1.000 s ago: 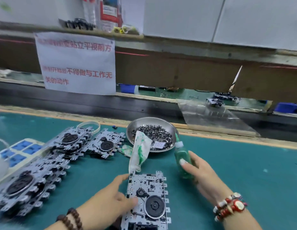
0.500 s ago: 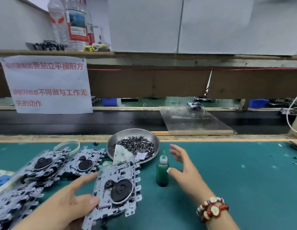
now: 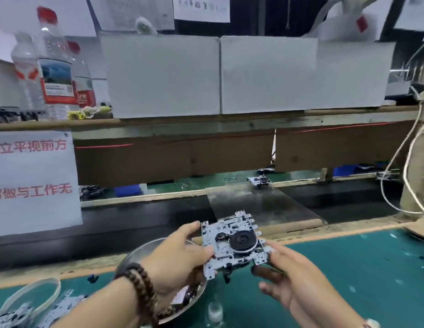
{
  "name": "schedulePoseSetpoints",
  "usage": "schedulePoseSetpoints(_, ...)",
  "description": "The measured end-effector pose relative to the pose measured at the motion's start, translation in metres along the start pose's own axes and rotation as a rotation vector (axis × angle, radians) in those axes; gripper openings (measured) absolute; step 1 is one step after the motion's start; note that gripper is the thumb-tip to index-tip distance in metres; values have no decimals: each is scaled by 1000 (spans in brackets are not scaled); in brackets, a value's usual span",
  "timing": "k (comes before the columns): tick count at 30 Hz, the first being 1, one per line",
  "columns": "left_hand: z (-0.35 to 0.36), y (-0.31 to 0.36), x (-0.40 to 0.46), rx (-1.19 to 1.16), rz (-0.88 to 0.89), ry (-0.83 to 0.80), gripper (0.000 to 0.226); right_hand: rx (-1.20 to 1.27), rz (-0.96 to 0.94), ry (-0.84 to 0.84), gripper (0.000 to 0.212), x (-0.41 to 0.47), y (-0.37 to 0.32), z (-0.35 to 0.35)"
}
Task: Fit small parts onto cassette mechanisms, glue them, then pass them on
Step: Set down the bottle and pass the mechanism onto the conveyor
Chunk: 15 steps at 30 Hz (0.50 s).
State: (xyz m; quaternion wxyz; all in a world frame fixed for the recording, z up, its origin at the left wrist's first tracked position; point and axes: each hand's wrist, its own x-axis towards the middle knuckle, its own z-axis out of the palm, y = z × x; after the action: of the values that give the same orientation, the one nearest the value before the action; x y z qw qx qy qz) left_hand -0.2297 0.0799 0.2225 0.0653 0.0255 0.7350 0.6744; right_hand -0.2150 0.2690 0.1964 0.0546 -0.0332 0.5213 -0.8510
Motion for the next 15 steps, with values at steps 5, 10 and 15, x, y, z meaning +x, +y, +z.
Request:
schedulePoseSetpoints(5,11,-4,86,80,-55,14,45,22,86,112,30,54,-10,-21)
schedulePoseSetpoints(10,19,-18,168,311,-66,31,67,-192,100,182,26,116,1,-41)
schedulePoseSetpoints(15,39,-22,220,317,-90,16,69,-506,78,349,33,171,5,-61)
